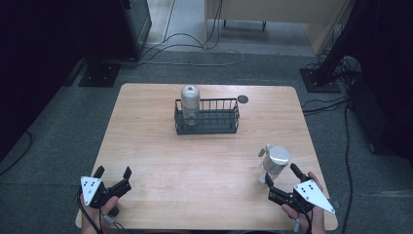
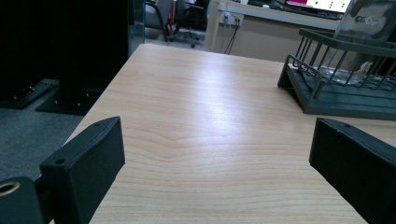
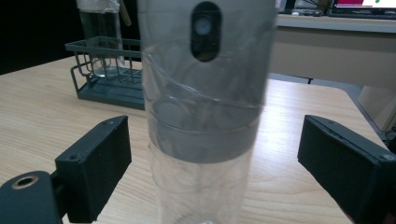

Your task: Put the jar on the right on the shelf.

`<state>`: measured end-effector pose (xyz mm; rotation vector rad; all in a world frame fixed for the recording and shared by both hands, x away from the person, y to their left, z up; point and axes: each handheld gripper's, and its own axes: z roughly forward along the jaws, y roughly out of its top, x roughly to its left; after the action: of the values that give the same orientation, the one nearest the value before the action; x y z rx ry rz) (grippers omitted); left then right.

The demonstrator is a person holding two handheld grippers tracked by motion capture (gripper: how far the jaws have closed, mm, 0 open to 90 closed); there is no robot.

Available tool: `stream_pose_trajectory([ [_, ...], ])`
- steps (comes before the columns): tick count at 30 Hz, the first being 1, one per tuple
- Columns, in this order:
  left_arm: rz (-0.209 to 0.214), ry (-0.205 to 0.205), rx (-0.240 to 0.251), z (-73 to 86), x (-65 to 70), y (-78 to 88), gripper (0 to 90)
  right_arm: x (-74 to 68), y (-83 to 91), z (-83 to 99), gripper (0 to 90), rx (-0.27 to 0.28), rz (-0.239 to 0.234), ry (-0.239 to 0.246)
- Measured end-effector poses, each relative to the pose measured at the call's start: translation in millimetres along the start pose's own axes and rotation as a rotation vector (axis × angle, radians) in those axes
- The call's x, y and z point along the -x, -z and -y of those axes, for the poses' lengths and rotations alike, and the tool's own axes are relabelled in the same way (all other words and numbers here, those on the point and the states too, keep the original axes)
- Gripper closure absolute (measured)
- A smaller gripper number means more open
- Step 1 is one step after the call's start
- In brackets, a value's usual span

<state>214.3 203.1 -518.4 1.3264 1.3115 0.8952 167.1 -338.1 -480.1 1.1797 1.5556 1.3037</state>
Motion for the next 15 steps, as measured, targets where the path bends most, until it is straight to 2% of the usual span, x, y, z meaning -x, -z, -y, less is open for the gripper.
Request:
stream_pose_trajectory([
  [3, 0.002, 0.010, 0.001, 0.0, -0.7, 0.1, 3.6, -3.3, -2.8, -1.7, 9.7, -0.002, -0.009, 0.007],
  [6, 0.003, 0.016, 0.001, -0.1, -1.4, 0.1, 3.6, -4.5, -5.4, -3.9, 9.7, 0.001, -0.019, -0.013],
  [9, -0.004, 0.017, -0.002, -0.2, -1.0, -0.3, 3.6, -5.5, -8.2, -5.3, 9.9, 0.005, -0.015, -0.012],
  [15, -0.002, 0.014, -0.001, -0.1, -0.9, -0.1, 3.7, -6.4, -15.2, -5.2, 14.1, -0.002, 0.007, -0.057],
])
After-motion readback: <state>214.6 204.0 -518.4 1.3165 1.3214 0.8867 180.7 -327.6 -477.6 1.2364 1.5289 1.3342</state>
